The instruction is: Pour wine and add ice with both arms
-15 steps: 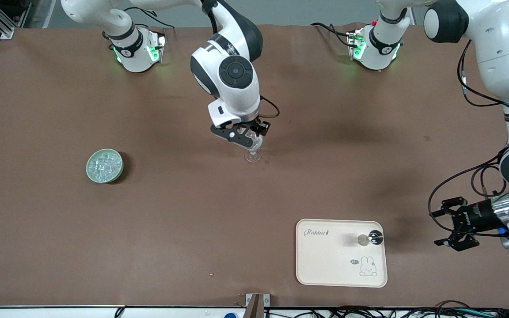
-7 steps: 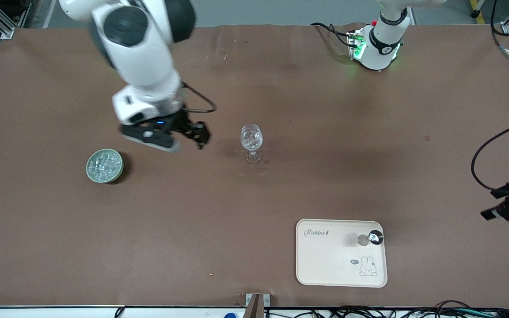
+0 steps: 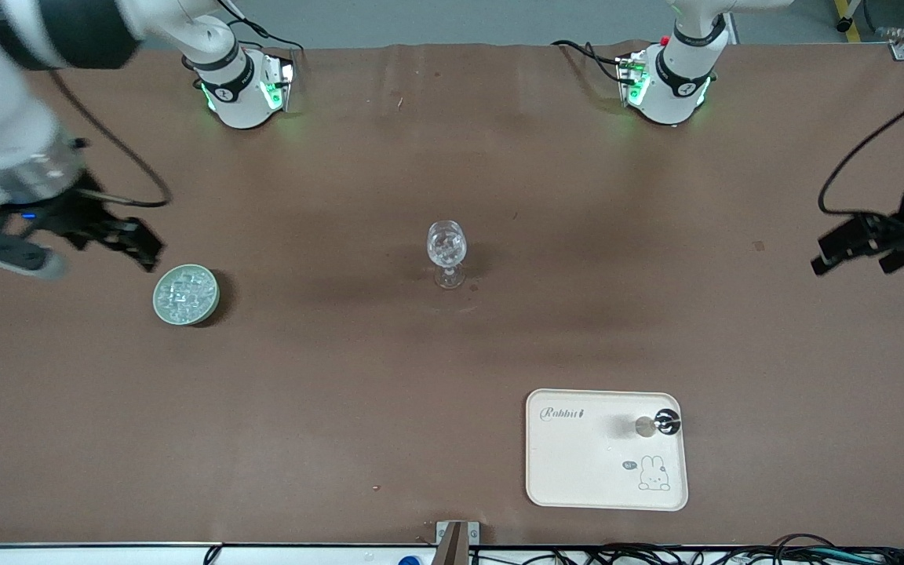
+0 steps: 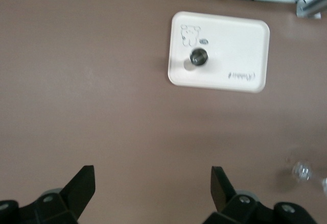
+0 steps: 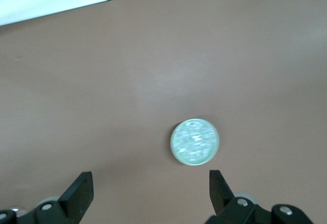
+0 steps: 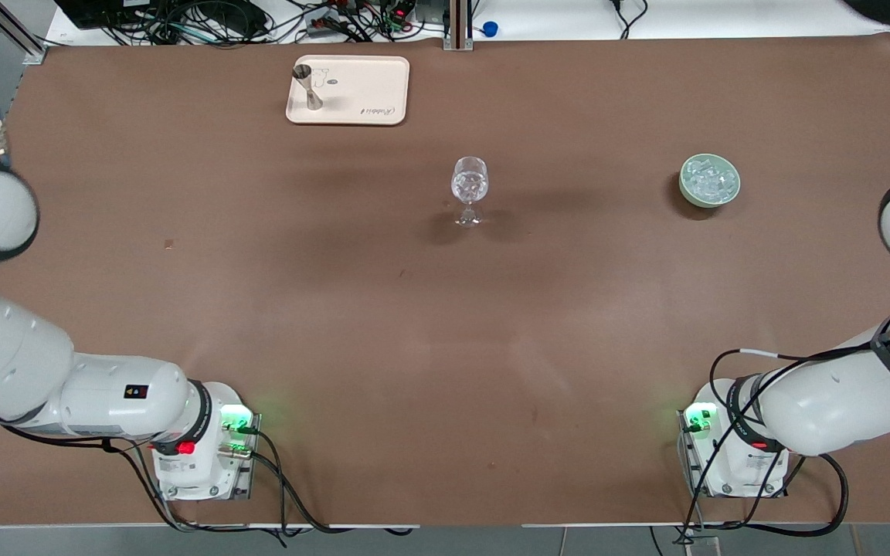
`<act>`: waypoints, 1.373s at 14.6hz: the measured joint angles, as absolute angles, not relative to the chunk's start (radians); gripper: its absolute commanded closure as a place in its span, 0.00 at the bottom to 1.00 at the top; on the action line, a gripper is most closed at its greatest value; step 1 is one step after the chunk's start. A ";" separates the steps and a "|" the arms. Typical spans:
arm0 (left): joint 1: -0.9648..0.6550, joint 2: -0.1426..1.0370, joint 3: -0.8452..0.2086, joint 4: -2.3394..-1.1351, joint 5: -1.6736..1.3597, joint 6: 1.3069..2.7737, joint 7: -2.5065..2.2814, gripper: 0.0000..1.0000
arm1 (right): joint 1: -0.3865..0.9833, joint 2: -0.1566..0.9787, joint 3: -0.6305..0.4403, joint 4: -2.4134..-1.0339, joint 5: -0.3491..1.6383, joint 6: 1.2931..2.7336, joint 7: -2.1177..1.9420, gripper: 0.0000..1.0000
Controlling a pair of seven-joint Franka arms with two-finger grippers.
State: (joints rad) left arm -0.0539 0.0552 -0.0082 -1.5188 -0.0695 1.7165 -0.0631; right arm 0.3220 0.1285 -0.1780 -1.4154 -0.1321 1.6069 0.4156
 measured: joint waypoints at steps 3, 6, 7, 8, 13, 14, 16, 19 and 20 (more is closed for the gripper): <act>-0.054 -0.039 -0.045 -1.611 -0.057 1.699 -0.061 0.00 | 0.166 0.107 -0.173 -1.419 -0.069 1.562 0.215 0.00; -0.054 -0.051 -0.058 -1.626 -0.057 1.692 -0.059 0.01 | 0.043 0.076 -0.142 -1.419 -0.047 1.514 0.117 0.00; -0.054 -0.051 -0.061 -1.630 -0.056 1.692 -0.059 0.01 | -0.003 0.064 -0.100 -1.420 -0.045 1.503 0.108 0.00; -0.054 -0.050 -0.064 -1.633 -0.046 1.692 -0.059 0.01 | -0.038 0.053 -0.057 -1.421 -0.044 1.495 0.106 0.00; -0.055 -0.044 -0.086 -1.636 -0.006 1.693 -0.106 0.01 | -0.049 0.034 -0.013 -1.426 -0.044 1.486 0.107 0.00; -0.055 -0.043 -0.087 -1.636 -0.006 1.693 -0.116 0.01 | -0.049 0.034 -0.014 -1.428 -0.044 1.486 0.107 0.00; -0.055 -0.042 -0.087 -1.636 -0.006 1.693 -0.119 0.01 | -0.049 0.034 -0.015 -1.430 -0.043 1.485 0.107 0.00; -0.055 -0.039 -0.087 -1.635 -0.011 1.691 -0.103 0.01 | -0.048 0.034 -0.015 -1.431 -0.015 1.488 0.107 0.00; -0.054 -0.038 -0.087 -1.635 -0.011 1.685 -0.098 0.01 | -0.047 0.034 -0.015 -1.431 -0.012 1.488 0.107 0.00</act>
